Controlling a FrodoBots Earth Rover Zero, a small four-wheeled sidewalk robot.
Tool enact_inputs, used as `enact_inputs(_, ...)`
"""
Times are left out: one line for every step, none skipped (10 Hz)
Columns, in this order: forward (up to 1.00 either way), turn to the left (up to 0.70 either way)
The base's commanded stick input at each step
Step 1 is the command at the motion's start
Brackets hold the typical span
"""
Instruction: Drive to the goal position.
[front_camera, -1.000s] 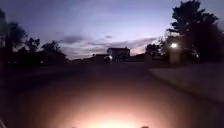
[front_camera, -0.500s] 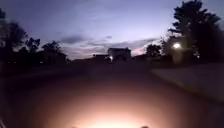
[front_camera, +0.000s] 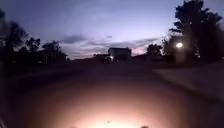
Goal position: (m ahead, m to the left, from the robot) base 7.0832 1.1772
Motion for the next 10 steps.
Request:
enact_inputs(0.7,0.0)
enact_inputs(0.7,0.0)
enact_inputs(0.7,0.0)
enact_inputs(0.7,0.0)
enact_inputs(0.7,0.0)
enact_inputs(0.7,0.0)
enact_inputs(0.7,0.0)
enact_inputs(0.7,0.0)
enact_inputs(0.7,0.0)
enact_inputs(0.7,0.0)
